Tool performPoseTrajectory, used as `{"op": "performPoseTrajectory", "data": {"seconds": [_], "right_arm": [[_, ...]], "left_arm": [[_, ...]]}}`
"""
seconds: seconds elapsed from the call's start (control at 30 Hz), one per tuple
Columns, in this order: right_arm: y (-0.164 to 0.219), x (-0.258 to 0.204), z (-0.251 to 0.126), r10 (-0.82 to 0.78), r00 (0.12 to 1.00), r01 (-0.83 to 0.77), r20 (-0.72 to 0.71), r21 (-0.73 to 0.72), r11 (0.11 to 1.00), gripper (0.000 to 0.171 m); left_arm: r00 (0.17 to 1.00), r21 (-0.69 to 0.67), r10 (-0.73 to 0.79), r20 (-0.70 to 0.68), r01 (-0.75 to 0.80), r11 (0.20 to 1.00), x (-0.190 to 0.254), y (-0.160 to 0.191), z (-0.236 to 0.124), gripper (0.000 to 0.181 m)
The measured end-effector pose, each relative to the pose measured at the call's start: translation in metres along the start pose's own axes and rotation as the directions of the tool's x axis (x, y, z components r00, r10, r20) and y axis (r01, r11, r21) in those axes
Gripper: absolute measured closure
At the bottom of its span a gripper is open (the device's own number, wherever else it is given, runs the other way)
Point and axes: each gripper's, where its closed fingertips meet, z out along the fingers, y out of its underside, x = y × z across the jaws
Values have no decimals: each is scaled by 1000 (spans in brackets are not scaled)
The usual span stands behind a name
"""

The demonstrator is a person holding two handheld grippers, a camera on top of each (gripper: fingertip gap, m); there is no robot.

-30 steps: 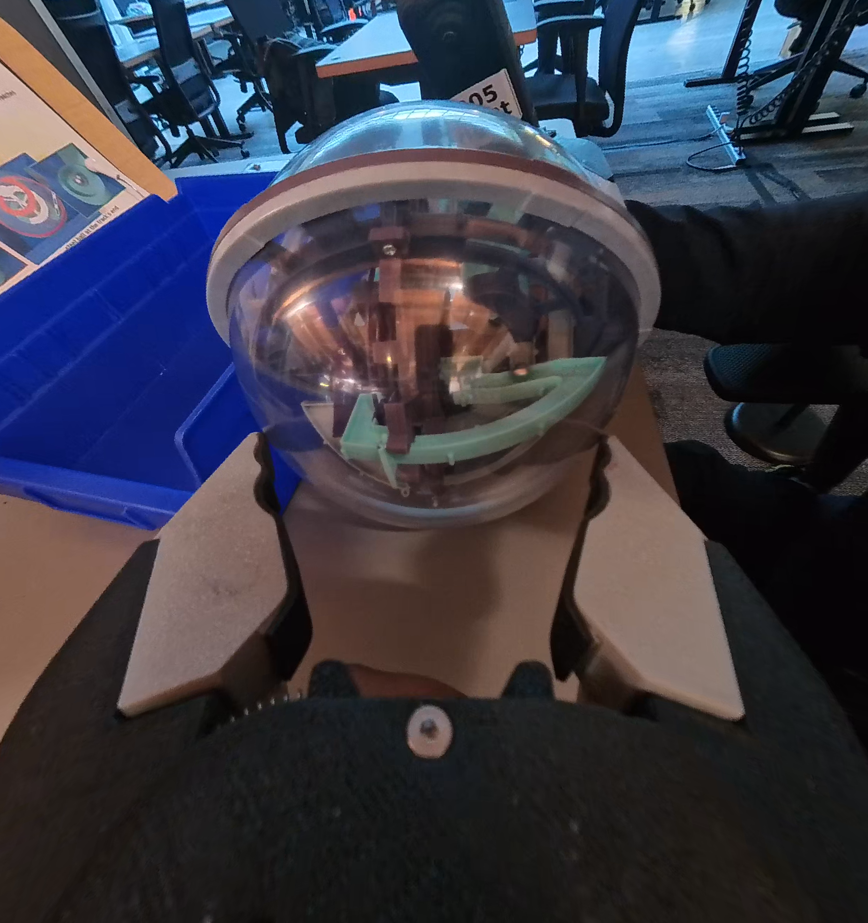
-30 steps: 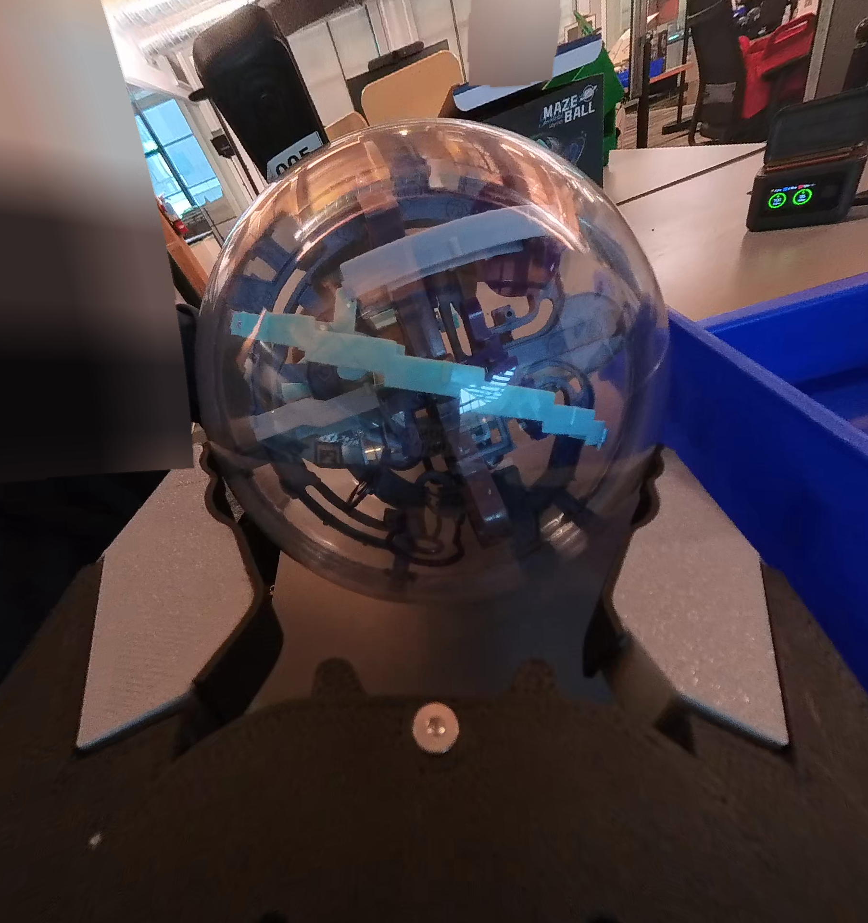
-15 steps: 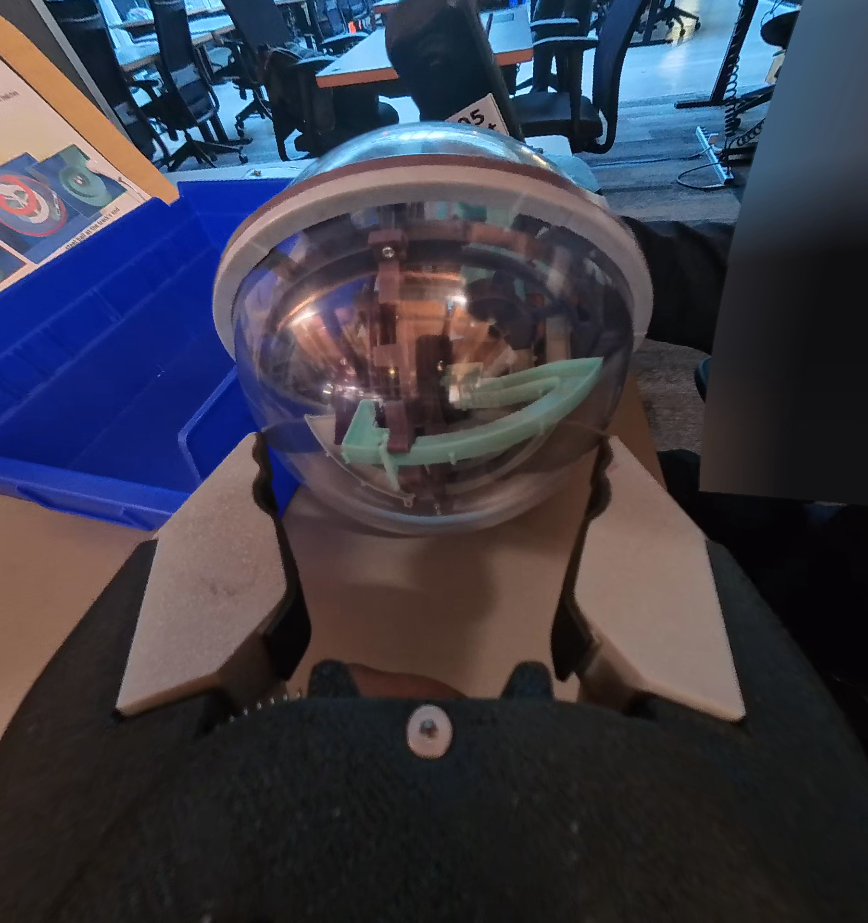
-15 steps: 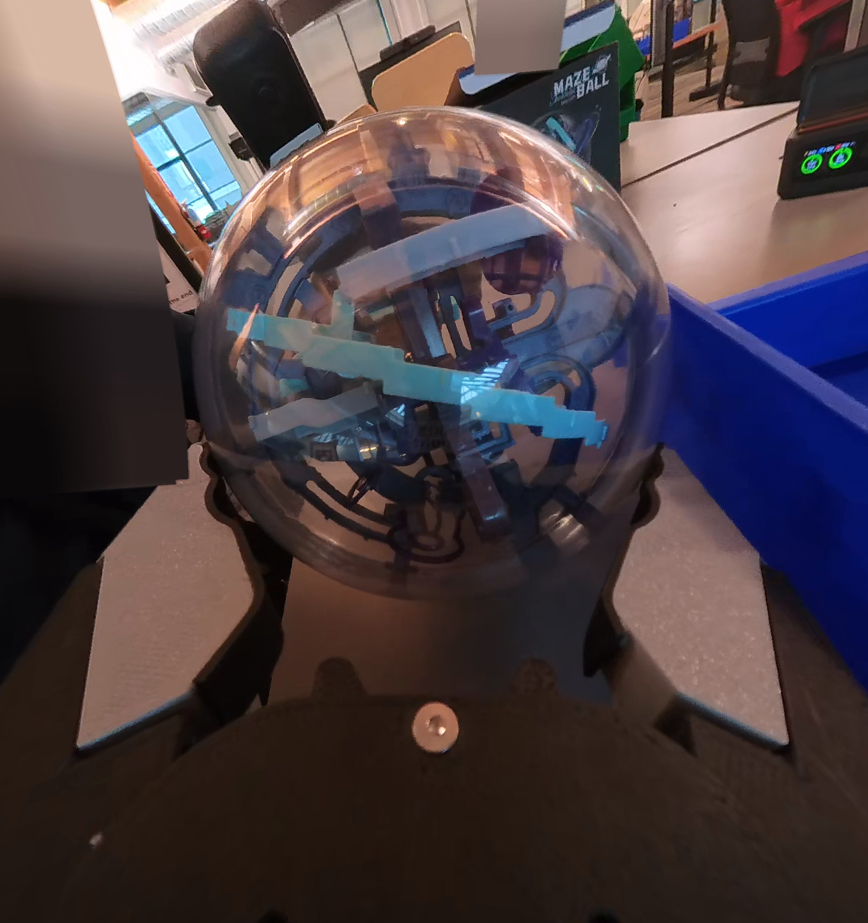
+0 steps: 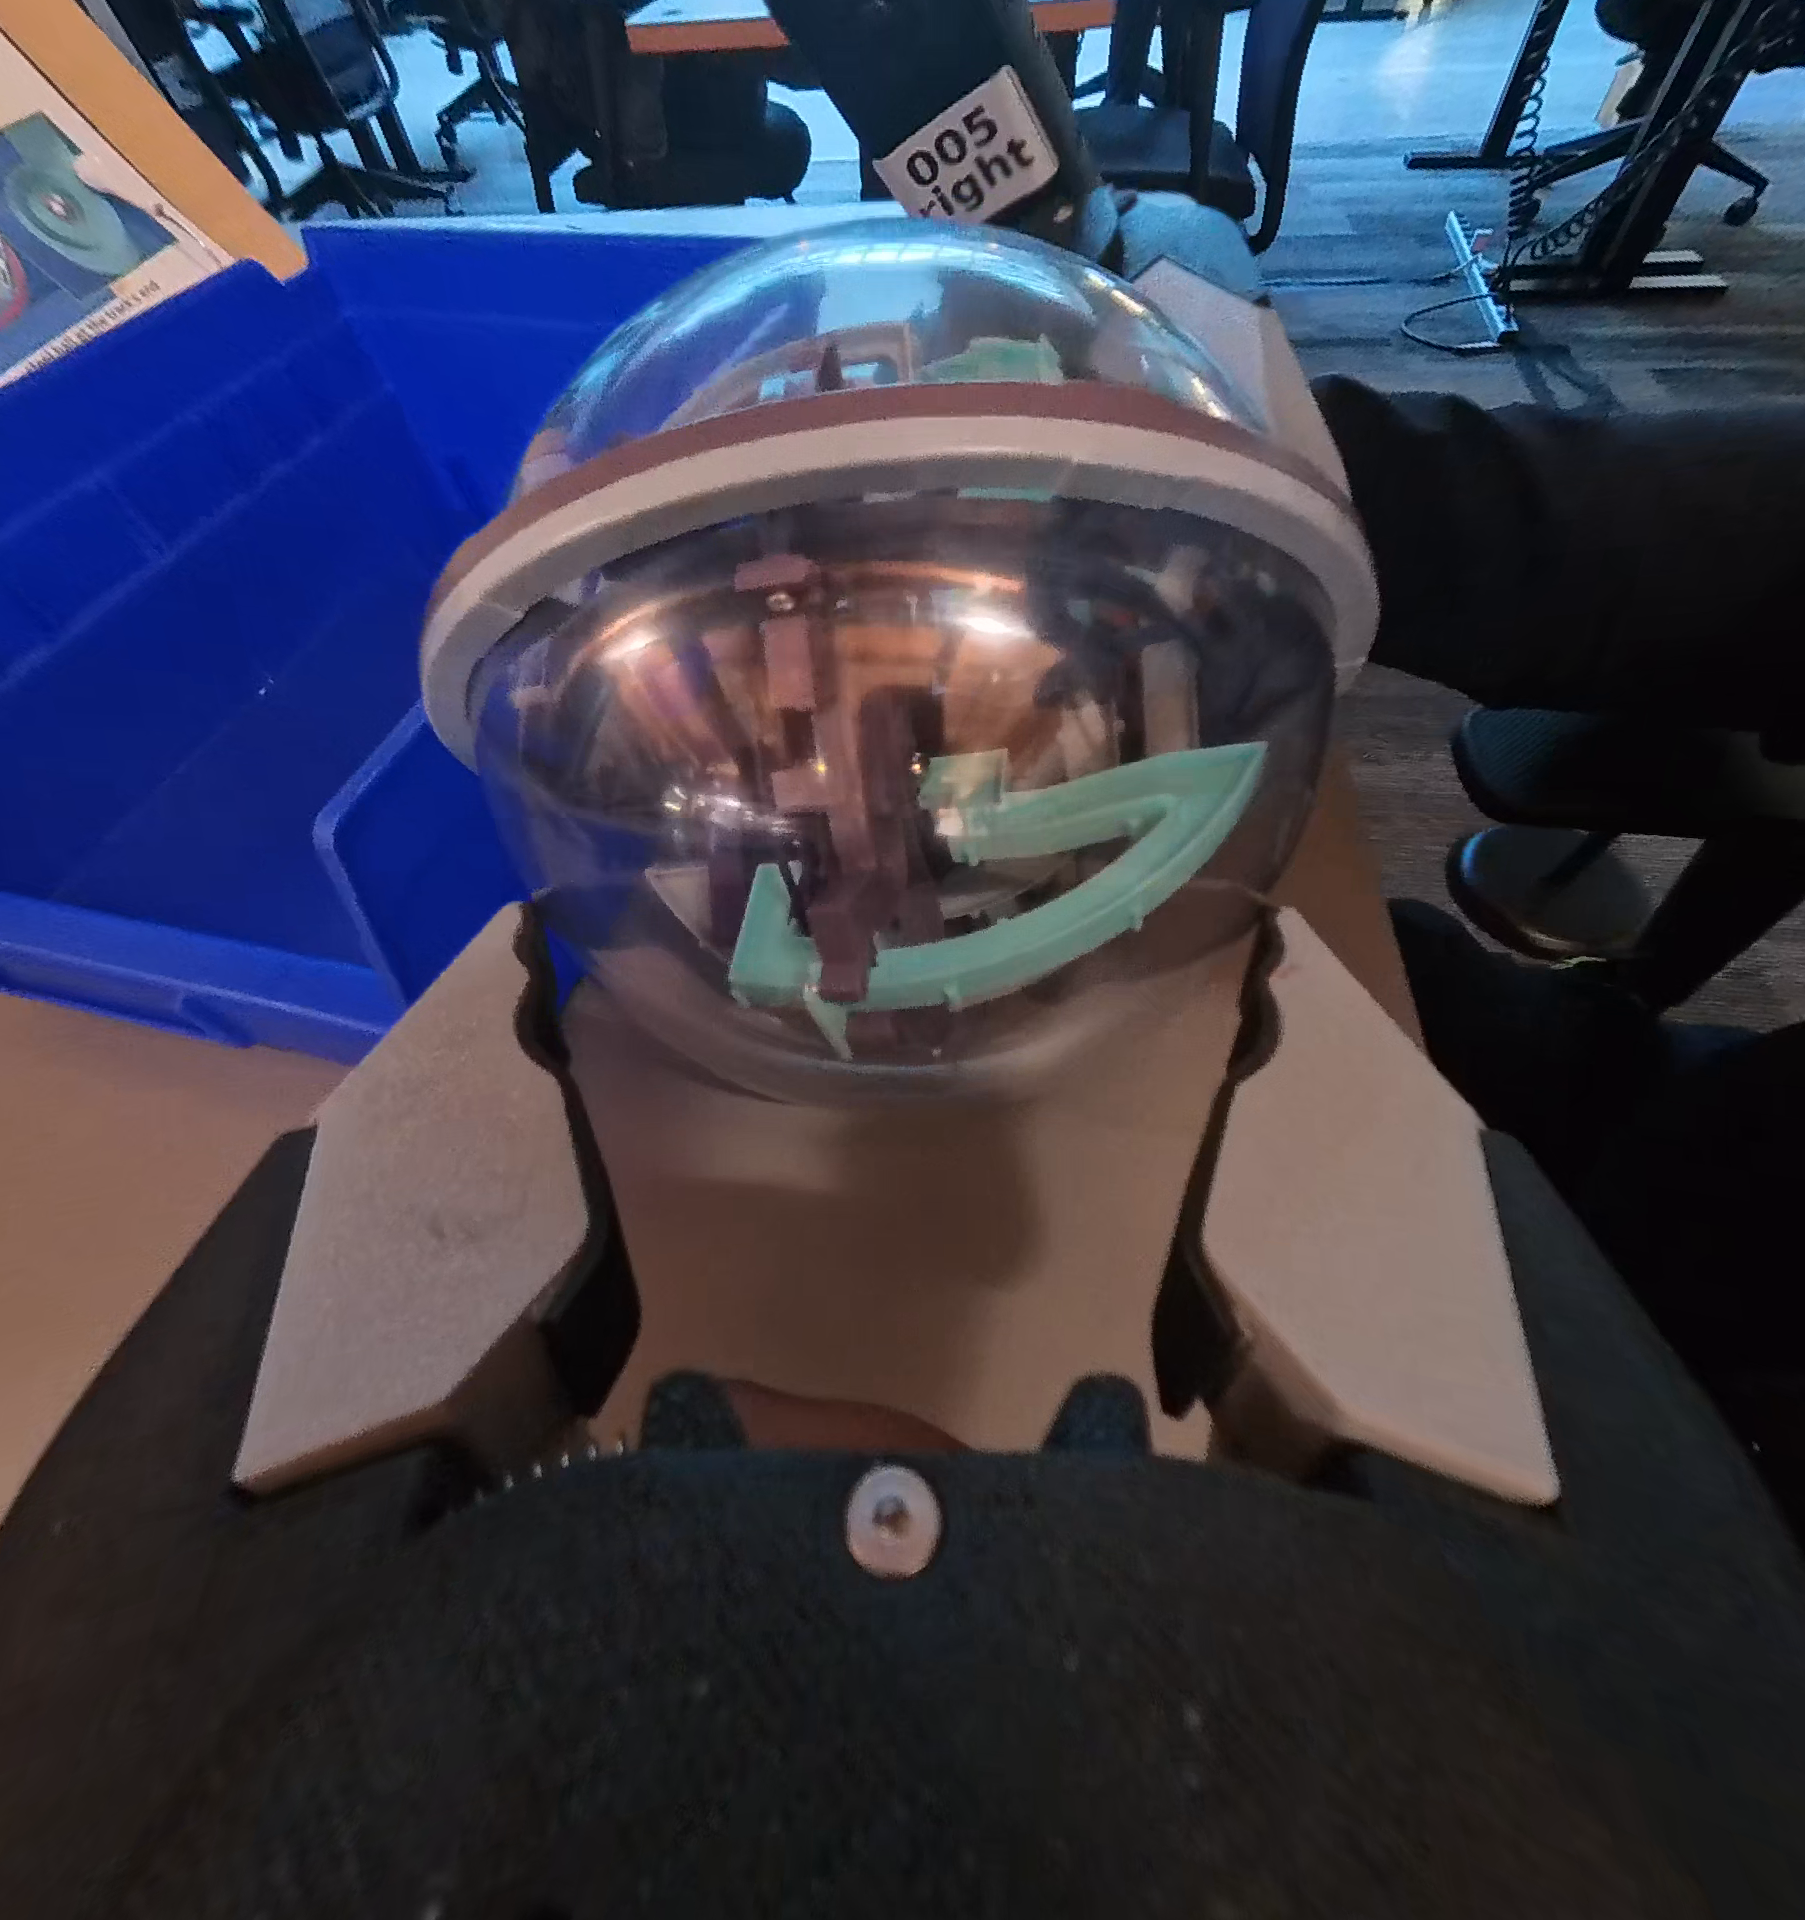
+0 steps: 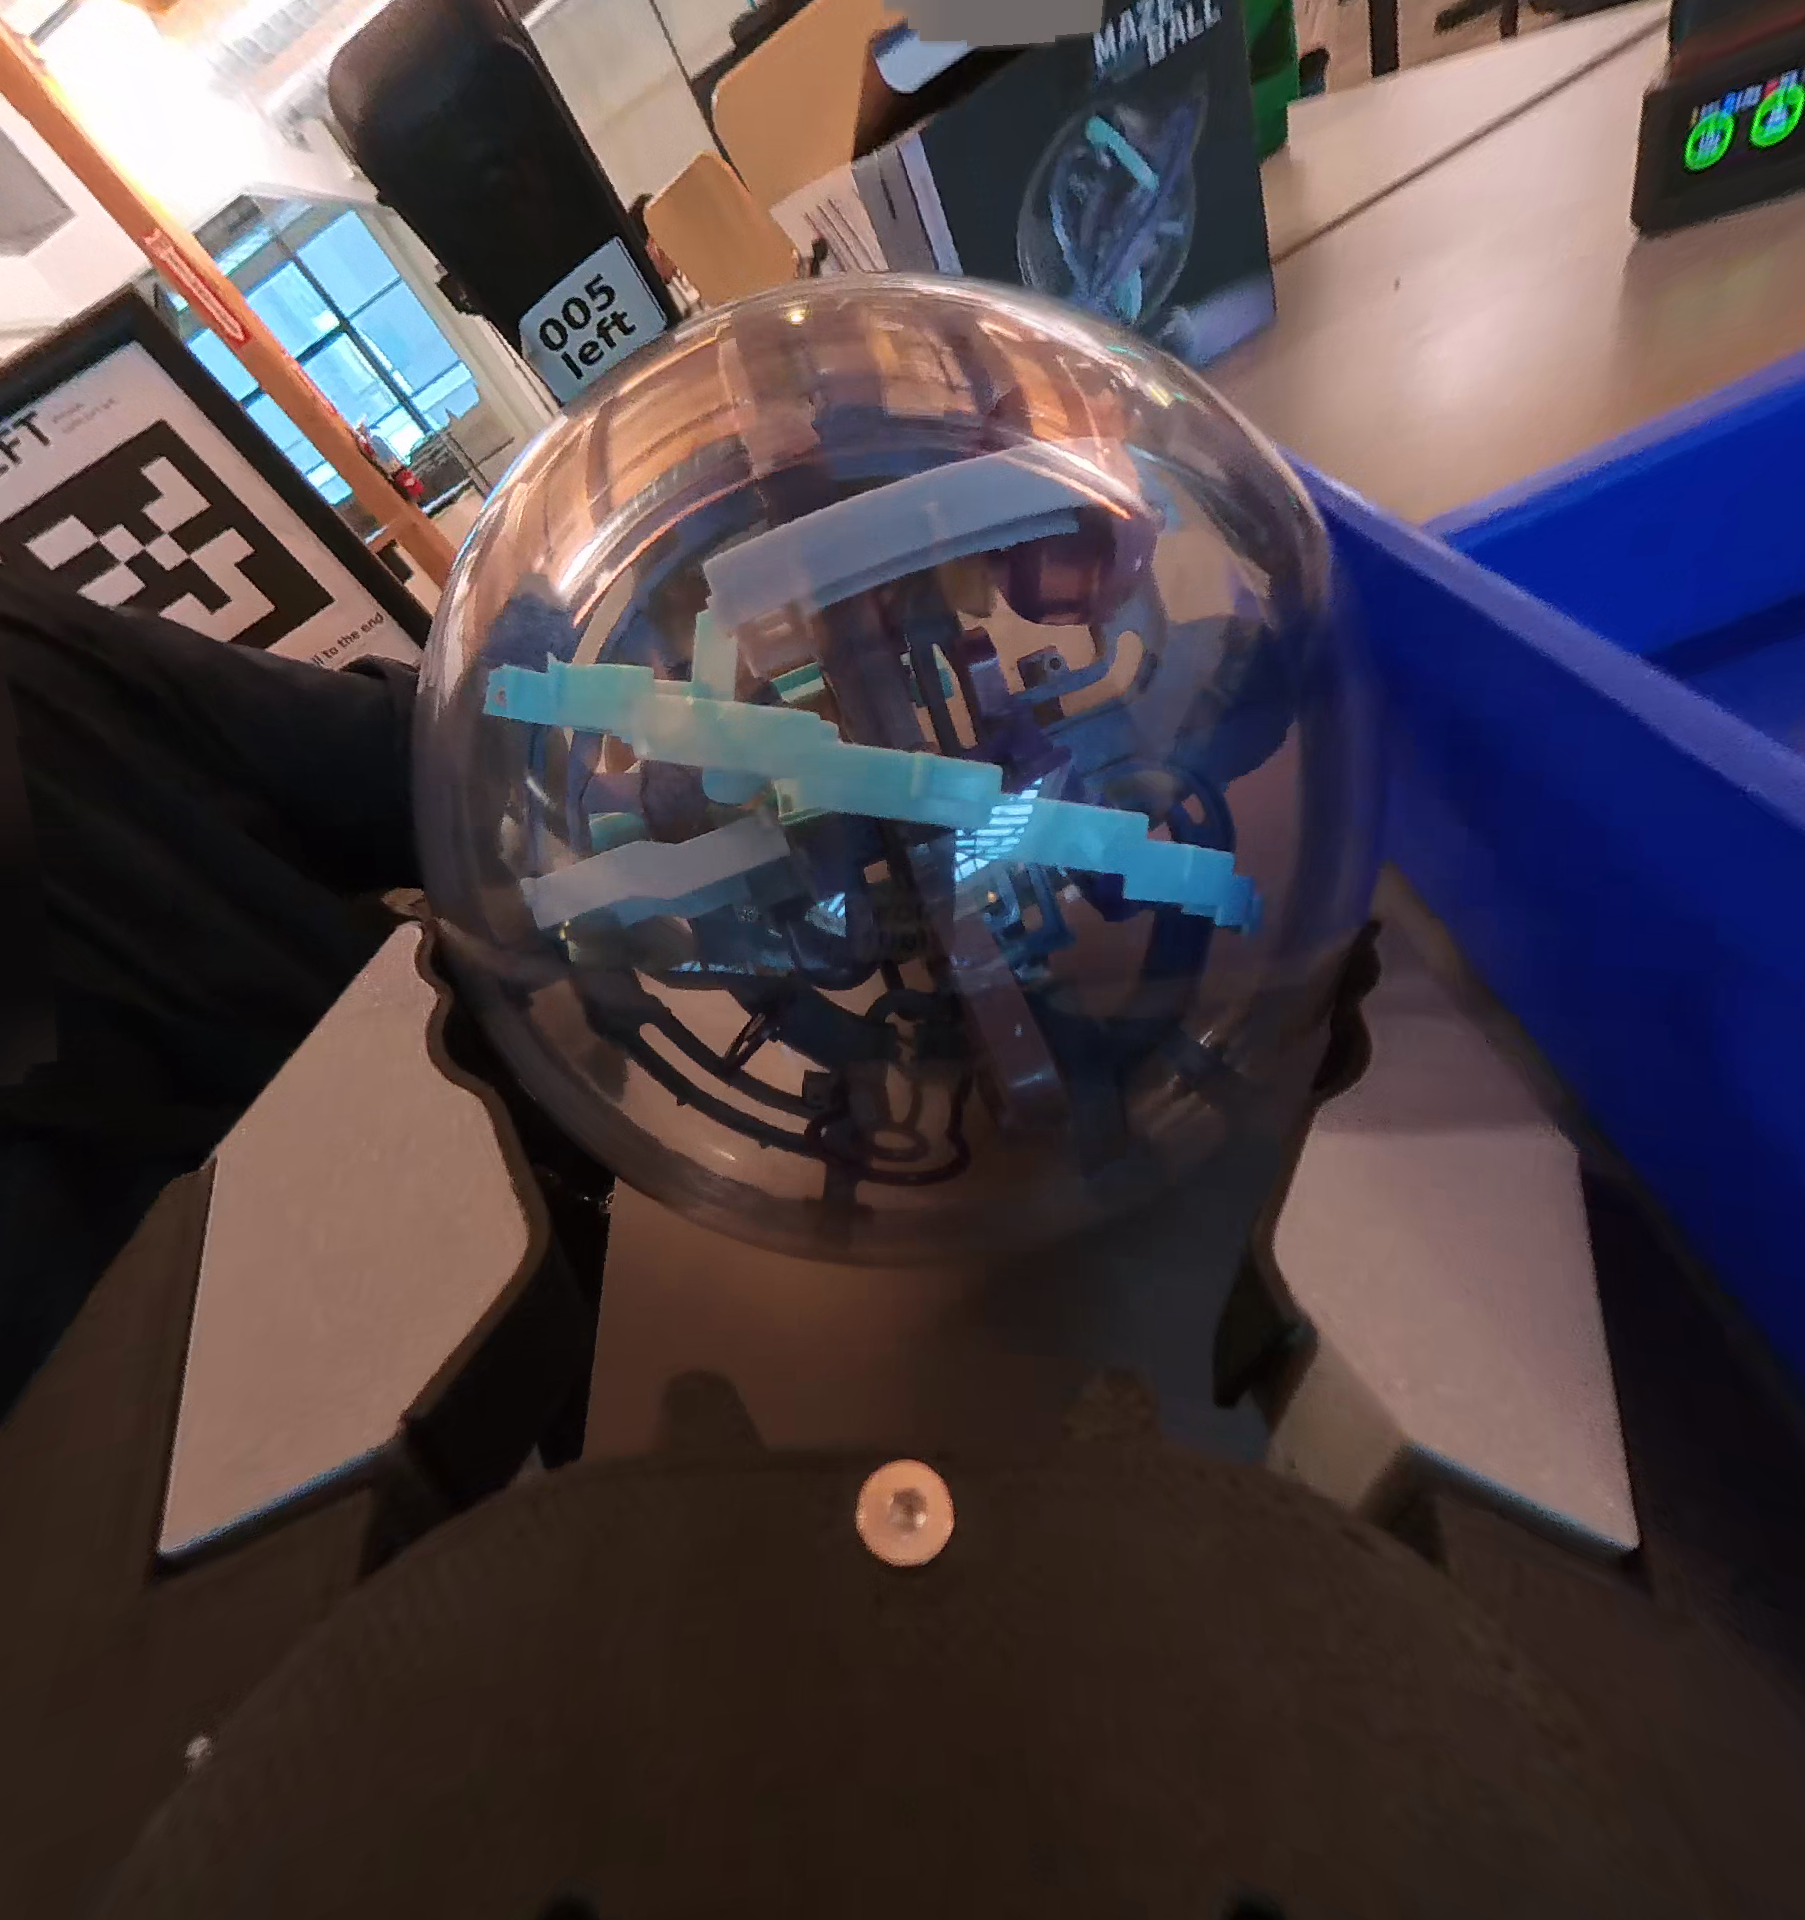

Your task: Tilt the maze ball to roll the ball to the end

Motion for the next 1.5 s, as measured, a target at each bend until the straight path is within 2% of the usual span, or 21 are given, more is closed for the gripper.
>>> {"op": "performPoseTrajectory", "data": {"seconds": [0.17, 0.47, 0.63, 0.73, 0.83, 0.9, 1.0, 1.07, 1.2, 1.5], "right_arm": [[1, 1, 0, 29, 1000, -29, 6, -4, 1000, 15], [-2, 1, 2, 26, 1000, -26, -8, 17, 1000, 15], [-1, 1, 3, 23, 1000, -23, -3, 4, 1000, 15], [-1, 1, 3, 25, 1000, -25, 0, 1, 1000, 15], [-1, 1, 3, 26, 1000, -26, 7, -8, 1000, 16], [-2, 2, 3, 34, 999, -34, 13, -17, 999, 16], [-2, 0, 4, 54, 998, -53, 34, -41, 998, 16], [-4, 0, 6, 57, 997, -54, 46, -54, 997, 16], [-6, 3, 7, 55, 997, -51, 47, -87, 995, 16], [-7, 4, -5, -96, 994, 93, -42, -84, 992, 15]], "left_arm": [[1000, 4, -12, -10, 13, 1000, 0, 1, 0, 53], [998, -16, 64, -1, -64, 998, -3, 7, -3, 57], [976, -8, 206, 71, -206, 978, -4, -1, -10, 58], [953, -20, 261, 154, -262, 965, -14, -6, -14, 40], [921, -29, 362, 143, -362, 932, -11, -11, -16, 46], [873, -70, 467, 142, -462, 884, -9, -20, -18, 43], [833, -118, 549, 69, -540, 833, -2, -26, -18, 47], [824, -161, 566, -11, -561, 812, 1, -20, -13, 54], [822, -186, 568, -46, -566, 803, -3, -18, -8, 50], [915, -113, 393, -91, -402, 909, -8, -10, -3, 49]]}}
